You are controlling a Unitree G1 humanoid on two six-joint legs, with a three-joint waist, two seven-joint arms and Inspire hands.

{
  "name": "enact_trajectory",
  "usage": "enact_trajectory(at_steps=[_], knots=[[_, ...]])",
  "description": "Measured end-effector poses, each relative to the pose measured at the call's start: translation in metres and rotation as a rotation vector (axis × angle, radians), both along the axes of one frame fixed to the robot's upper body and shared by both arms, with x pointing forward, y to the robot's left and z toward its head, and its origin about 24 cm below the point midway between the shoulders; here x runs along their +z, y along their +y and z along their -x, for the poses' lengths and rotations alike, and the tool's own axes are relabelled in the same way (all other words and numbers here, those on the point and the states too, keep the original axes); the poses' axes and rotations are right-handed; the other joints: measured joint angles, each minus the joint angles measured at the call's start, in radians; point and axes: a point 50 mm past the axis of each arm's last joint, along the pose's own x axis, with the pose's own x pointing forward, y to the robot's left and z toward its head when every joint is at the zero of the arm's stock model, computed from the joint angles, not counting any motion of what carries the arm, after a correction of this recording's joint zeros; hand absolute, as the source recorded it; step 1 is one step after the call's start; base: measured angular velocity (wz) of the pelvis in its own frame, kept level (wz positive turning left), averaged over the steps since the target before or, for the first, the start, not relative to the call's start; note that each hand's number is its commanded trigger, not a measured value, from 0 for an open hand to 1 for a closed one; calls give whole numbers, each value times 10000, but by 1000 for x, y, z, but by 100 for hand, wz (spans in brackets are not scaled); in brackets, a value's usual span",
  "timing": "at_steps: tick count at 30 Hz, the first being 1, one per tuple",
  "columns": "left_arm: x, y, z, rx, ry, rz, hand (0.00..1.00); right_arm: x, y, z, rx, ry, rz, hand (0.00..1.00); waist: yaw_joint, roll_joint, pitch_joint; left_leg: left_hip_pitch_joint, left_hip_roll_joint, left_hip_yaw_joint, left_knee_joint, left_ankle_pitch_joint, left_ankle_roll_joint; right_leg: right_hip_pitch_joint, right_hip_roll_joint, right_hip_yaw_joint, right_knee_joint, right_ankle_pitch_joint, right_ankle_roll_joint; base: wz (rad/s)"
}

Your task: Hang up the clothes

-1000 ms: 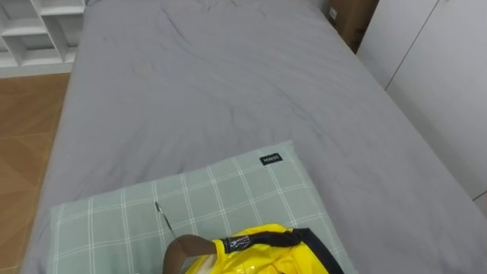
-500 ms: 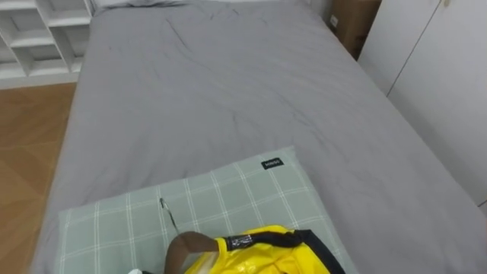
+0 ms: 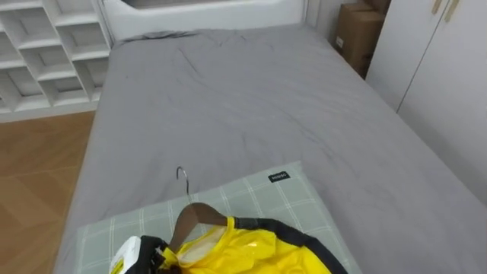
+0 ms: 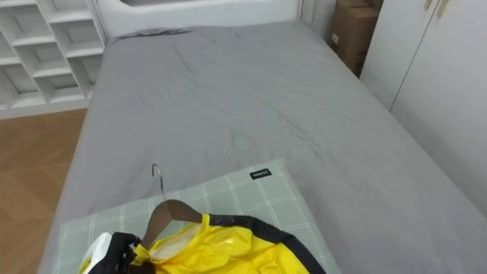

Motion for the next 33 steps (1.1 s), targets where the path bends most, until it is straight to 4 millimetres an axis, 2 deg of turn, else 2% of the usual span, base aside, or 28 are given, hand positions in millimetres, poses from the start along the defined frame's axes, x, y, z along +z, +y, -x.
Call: enact_trajectory(at_steps=[3, 10, 21, 27, 33], knots=[[5, 3, -3, -223, -215, -369, 100, 0, -1, 2, -127, -1, 11, 0, -11, -7, -4, 191, -14, -68, 7, -1, 0, 212, -5, -31, 3, 0, 0, 7], [33, 4, -19, -726, -1574, -758, 100, 0, -3, 7, -216, 46, 54, 0, 14, -27, 10, 362, -32, -175, -33, -2, -1, 422, -18, -131, -6, -4, 7, 4], [54, -2, -28, -981, -2597, -590, 100, 0, -3, 4, -132, -121, 107, 0, 46, -14, 14, 505, -23, -133, -63, -4, -2, 532, -12, -116, -12, -13, 17, -1], [65, 1, -27, -895, -3127, -567, 100, 1, -8, 8, -377, -119, 162, 0, 95, 95, 40, 561, -17, -118, -69, -4, -2, 506, -6, -90, -8, -13, 17, 0], [87, 14, -28, -100, -4214, -154, 100, 1, -13, 18, -993, 171, 240, 0, 78, 205, -2, 910, -31, -87, -229, -4, -3, 768, 11, 10, -35, -17, 18, -1]])
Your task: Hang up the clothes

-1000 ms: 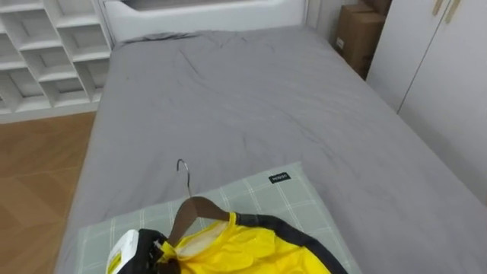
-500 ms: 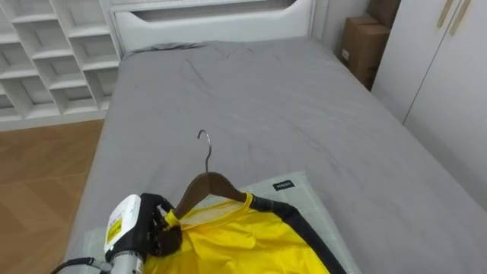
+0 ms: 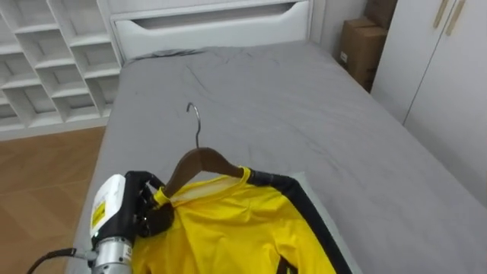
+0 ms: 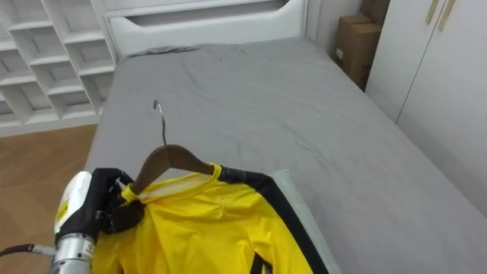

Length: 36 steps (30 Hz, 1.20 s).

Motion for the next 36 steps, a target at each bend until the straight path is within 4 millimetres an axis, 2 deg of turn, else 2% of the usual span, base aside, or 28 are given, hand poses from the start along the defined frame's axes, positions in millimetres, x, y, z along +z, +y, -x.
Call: enact_trajectory(at_steps=[4, 9, 12, 14, 17, 21, 27, 30, 33, 36], knots=[[5, 5, 0, 335, -261, 566, 100, 0, -2, 2, -309, 134, 106, 0, -32, 44, -20, 122, -16, -2, -42, -4, -6, 136, -9, -6, -60, -12, 16, 0], [5, 8, 4, 424, -255, 648, 100, 0, -4, 5, -578, 324, 332, 0, -50, -3, -2, 120, -20, -8, -26, -5, -7, 182, -15, -101, -126, -11, 15, 0], [9, 11, 3, 500, -440, 947, 100, 0, -6, 7, -758, 444, 643, 0, -58, -84, 13, 121, -20, -14, -8, -4, -7, 185, -18, -98, -116, -12, 15, 0], [23, 13, 1, 516, -1025, 1042, 100, 0, -8, 9, -720, 642, 998, 0, -50, -240, 49, 75, -35, -19, -9, -4, -7, 148, -31, -97, -125, -78, 17, 0], [37, 18, 0, 626, -1651, 1001, 100, 0, -13, 14, -715, 924, 1497, 0, -24, -375, -12, 70, -45, -33, -9, -4, -7, 149, -35, -83, -127, -89, 19, 0], [42, 20, 0, 745, -1919, 948, 100, 3, -20, 13, -544, 1059, 2293, 0, -55, -381, -37, 96, -51, -46, -8, -6, -5, 154, -40, -74, -59, -84, 20, 0], [42, 21, 0, 896, -1985, 1117, 100, 10, -37, -4, 249, 888, 3893, 0, -34, -290, -61, 134, -6, -66, -12, -6, -5, 97, -31, -172, 229, -73, 6, 1], [42, 23, 1, 969, -2003, 1128, 100, 17, -43, -21, 952, 469, 4991, 0, 22, -286, -64, 120, -2, -52, -19, -6, -8, 71, -19, -170, 231, -73, 5, 0], [38, 23, 4, 1006, -1846, 1092, 100, 27, -50, -47, 1743, -318, 6080, 0, 32, -296, -58, 128, -7, -33, -6, -3, -8, 44, -24, -160, 242, -73, 5, 0], [37, 23, 4, 981, -1845, 1031, 100, 41, -53, -74, 2556, -1346, 7396, 0, 286, -356, -28, 86, -5, 37, -7, -1, -10, -4, -24, -112, 193, -83, 8, -7]])
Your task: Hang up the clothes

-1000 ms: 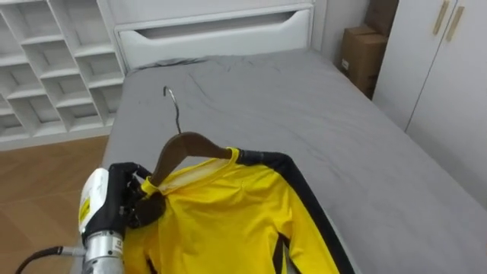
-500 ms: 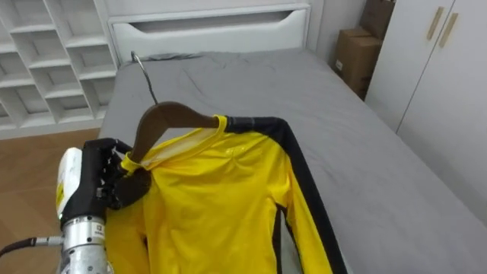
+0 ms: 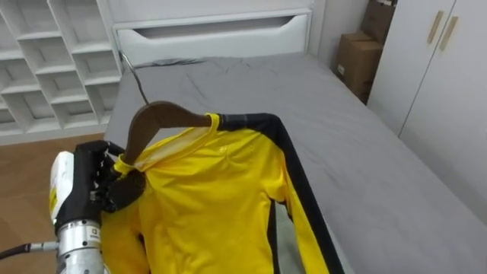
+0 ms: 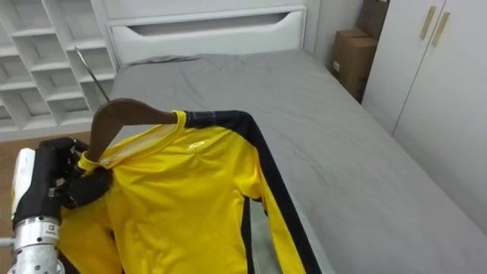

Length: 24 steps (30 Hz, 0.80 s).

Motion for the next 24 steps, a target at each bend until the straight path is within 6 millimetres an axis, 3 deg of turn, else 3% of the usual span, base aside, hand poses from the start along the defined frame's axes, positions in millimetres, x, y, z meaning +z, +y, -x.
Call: enact_trajectory(at_steps=[3, 6, 8, 11, 24], knots=[[0, 1, 1, 71, 6, 27, 100, 21, 0, -28, 1498, -981, 1697, 0, 162, 13, -10, 18, -2, 59, 1, 0, 0, -2, -3, 14, 11, 0, 0, -1], [3, 0, 0, 22, -152, -6, 100, 59, 8, -68, 3134, -2870, 3554, 0, 253, 24, -17, 11, 0, 64, 1, 0, 0, -10, -7, -3, 22, 2, 0, 0], [4, -2, 0, -57, -164, -30, 100, 76, 16, -82, 3793, -3791, 4173, 0, 269, 33, -24, 34, 3, 65, 1, 0, -1, 20, -4, -5, 21, 3, 0, 0], [5, -2, 1, -58, -223, -240, 100, 96, 22, -95, 4197, -4894, 4847, 0, 366, 38, -29, 54, 5, 60, -6, 1, -2, 77, -5, -14, 33, 3, 0, 0], [9, -6, 3, -297, -362, -464, 100, 140, 55, -113, 5310, -7460, 5670, 0, 635, -6, -13, 142, 13, 74, -28, 0, -2, 60, -22, 27, 57, 3, 1, -1]])
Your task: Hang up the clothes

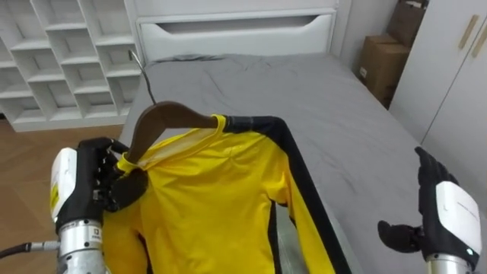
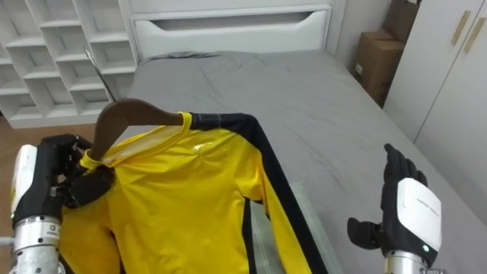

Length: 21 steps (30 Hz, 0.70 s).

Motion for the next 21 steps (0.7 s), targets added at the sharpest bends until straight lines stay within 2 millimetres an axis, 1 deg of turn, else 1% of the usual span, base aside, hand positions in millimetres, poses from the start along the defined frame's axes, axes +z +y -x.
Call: enact_trajectory(at_steps=[3, 5, 8, 13, 17, 21], knots=[[9, -3, 0, -159, -403, -10, 100, 8, 5, -4, 304, -409, 111, 0, 95, -26, 4, -125, -5, 15, 36, 0, 1, -61, 0, 44, -18, -1, 1, -3], [15, -5, -1, -283, -695, -99, 100, 13, 9, -9, 588, -548, 481, 0, 142, -52, 17, -198, -2, 27, 69, 1, 3, -102, -1, 46, -13, -1, 1, 0], [16, -6, -1, -343, -714, -203, 100, 17, 17, -14, 1026, -689, 890, 0, 150, -58, 17, -284, 3, 14, 167, 1, 3, -132, -3, 26, -16, -1, 1, 0], [18, -12, -1, -771, -628, -441, 100, 21, 28, -16, 1525, -822, 1068, 0, 150, -80, 27, -306, 3, -13, 171, 1, 2, -125, -3, -34, -18, -1, 1, 4], [22, -19, -2, -1186, -725, -523, 100, 24, 30, -17, 1693, -862, 1043, 0, 184, -147, 60, -297, 0, -70, 158, 1, 2, -113, -7, -54, -7, 1, -1, 2], [25, -22, -2, -1480, -765, -618, 100, 30, 33, -18, 1829, -1071, 1030, 0, 172, -190, 63, -319, 4, -141, 132, 1, 2, -127, -4, -98, -12, 5, -3, 4]])
